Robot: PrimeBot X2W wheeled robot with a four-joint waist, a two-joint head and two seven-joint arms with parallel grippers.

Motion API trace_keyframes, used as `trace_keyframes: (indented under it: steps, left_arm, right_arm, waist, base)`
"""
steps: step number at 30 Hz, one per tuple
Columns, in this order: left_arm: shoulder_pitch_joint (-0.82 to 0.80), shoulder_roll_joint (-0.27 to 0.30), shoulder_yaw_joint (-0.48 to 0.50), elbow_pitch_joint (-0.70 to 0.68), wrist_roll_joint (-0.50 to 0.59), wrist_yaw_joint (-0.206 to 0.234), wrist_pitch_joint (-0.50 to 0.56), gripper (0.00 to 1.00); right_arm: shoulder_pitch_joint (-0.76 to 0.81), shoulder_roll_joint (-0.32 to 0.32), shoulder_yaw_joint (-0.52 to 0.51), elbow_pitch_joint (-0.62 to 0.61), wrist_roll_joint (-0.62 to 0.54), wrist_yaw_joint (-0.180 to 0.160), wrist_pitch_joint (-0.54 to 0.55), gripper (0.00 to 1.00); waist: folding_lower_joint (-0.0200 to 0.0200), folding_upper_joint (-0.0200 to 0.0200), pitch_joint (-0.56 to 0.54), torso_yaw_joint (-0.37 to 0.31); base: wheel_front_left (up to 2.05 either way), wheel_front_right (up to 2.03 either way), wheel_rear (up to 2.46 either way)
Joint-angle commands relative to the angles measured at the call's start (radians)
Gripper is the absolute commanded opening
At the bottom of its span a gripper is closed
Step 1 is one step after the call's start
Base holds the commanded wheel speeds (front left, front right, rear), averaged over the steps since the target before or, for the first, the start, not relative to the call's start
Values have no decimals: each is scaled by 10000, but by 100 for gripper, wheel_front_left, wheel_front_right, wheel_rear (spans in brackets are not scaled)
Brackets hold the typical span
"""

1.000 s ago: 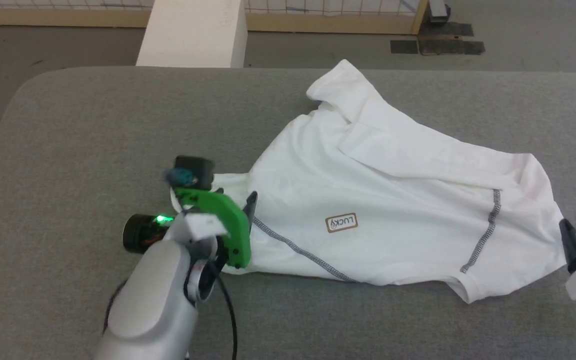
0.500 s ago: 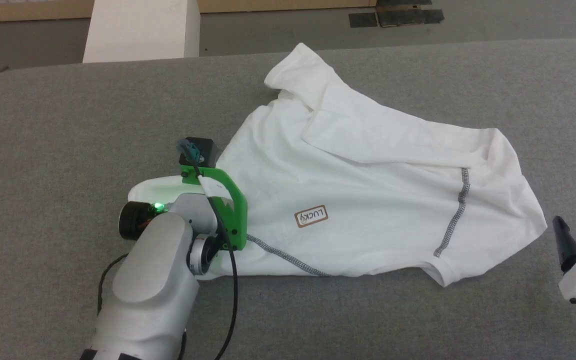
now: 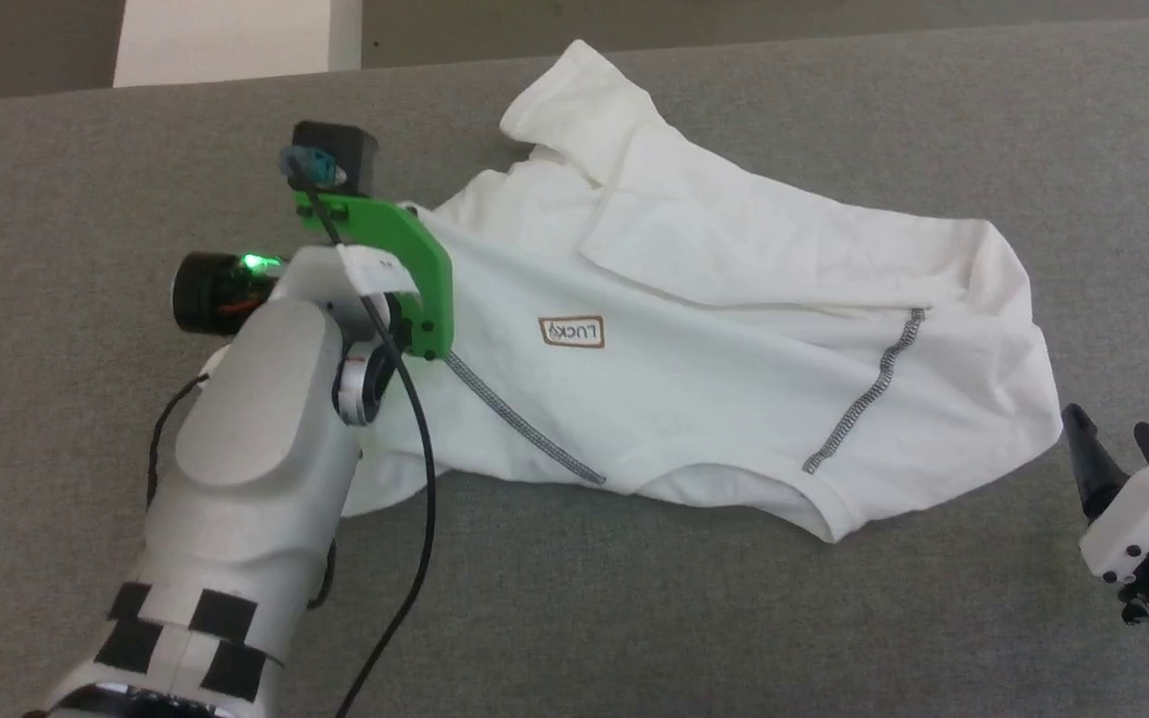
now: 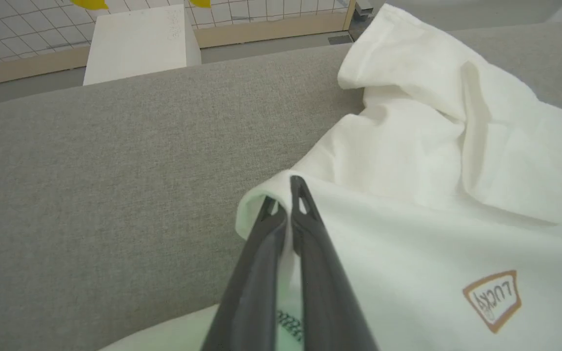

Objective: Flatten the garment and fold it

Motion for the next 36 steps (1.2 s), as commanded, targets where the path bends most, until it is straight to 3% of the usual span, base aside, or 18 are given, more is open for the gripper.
trace_keyframes:
  steps: [1, 11, 12, 13, 14, 21, 25, 29, 36]
  left_arm:
    - [-530, 71, 95, 305, 89, 124, -299, 0]
    - [-1433, -1, 36, 1608, 134, 10, -1249, 1]
    - [-1440, -48, 65, 1737, 63, -22, -1344, 12]
    - [-1449, -80, 63, 1840, 23, -71, -1400, 86]
    - [-1477, -109, 98, 1905, -44, -122, -1556, 100]
    - [-1218, -258, 508, 1444, -672, -511, -2761, 100]
    - [-322, -263, 869, 464, -1045, -364, -3391, 100]
    - [1044, -314, 1054, -770, -1339, 126, -3101, 100]
    - [3745, -93, 1102, -2962, -1704, 1396, -795, 100]
  right_arm:
    - [-171, -74, 40, 8, 75, -15, -57, 100]
    - [-370, -174, 211, 177, 220, -15, -246, 100]
    - [-379, -173, 233, 203, 235, -15, -263, 100]
    - [-375, -173, 238, 225, 245, -15, -276, 100]
    - [-361, -176, 251, 248, 248, -15, -283, 100]
    - [-72, -146, 221, 326, 182, -15, -314, 100]
    - [198, -84, 170, 328, 123, -15, -271, 100]
    - [479, -11, 106, 313, 49, -15, -215, 100]
    - [741, 82, 106, 268, -52, -15, -80, 100]
  waist:
    - [0, 92, 588, -408]
    - [0, 92, 1098, -623]
    - [0, 92, 1068, -575]
    - [0, 92, 1025, -516]
    - [0, 92, 967, -437]
    - [0, 92, 295, 305]
    - [0, 92, -133, 789]
    - [0, 92, -501, 1251]
    - [0, 92, -956, 1683]
  base:
    - [0, 0, 0]
    - [0, 0, 0]
    - [0, 0, 0]
    - [0, 0, 0]
    - [0, 0, 0]
    - [0, 0, 0]
    - [0, 0, 0]
    - [0, 0, 0]
    - [0, 0, 0]
